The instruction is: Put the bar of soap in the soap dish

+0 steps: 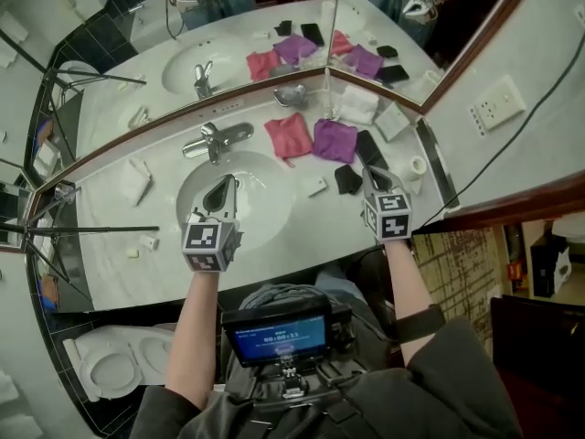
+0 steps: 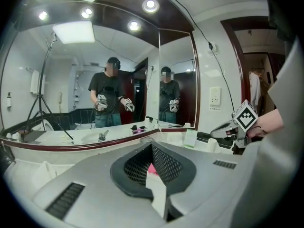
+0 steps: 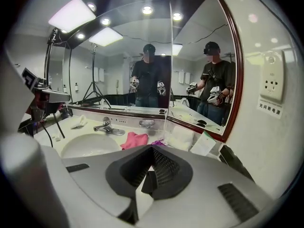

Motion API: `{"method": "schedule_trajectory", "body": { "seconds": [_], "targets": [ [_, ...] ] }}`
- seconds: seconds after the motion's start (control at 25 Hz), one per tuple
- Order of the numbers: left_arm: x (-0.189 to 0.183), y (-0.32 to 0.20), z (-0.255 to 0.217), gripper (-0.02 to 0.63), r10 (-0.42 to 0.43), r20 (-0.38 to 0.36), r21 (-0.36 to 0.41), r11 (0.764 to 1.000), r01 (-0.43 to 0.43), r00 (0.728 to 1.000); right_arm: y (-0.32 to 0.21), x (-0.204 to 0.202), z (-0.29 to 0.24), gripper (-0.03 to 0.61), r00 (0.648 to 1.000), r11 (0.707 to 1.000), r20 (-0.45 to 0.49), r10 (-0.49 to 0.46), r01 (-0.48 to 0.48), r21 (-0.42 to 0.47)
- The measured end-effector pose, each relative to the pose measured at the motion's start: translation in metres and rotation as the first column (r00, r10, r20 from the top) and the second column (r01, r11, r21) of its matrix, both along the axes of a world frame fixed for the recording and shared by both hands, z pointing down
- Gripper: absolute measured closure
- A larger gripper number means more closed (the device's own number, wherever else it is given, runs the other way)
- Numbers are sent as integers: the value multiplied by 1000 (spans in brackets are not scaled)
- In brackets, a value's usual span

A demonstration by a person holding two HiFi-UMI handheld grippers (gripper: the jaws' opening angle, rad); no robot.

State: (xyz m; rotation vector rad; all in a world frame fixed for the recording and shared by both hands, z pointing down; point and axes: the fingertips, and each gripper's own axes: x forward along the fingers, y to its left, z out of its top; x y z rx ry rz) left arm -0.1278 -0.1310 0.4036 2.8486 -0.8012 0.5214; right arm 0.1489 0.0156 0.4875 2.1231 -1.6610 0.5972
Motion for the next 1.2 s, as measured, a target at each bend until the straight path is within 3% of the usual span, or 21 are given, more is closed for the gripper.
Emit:
{"method": "schedule_trajectory", "body": {
  "seconds": [0.44,0.68,0.84,1.08,1.2],
  "targets": [
    [15,10,23,605,52,79,-3,999,-52,996,-3,-3,8,561,998,999,53,-32,32,-3],
    [50,34,55,461,232,188,-92,972,-218,954,4,-3,19,561,997,999,64,-47,48,-13],
    [86,57,85,378,386,272,-172,921,-350,881,7,-1,21,561,996,998,75,-55,56,-12],
    [134,95,150,309,598,388,-305,801,-515,701,22,-3,36,561,995,999,96,-40,43,-28],
    [152,105,192,293,651,430,-372,759,-534,626,30,-2,44,561,993,999,121,-19,23,-34]
  ]
}}
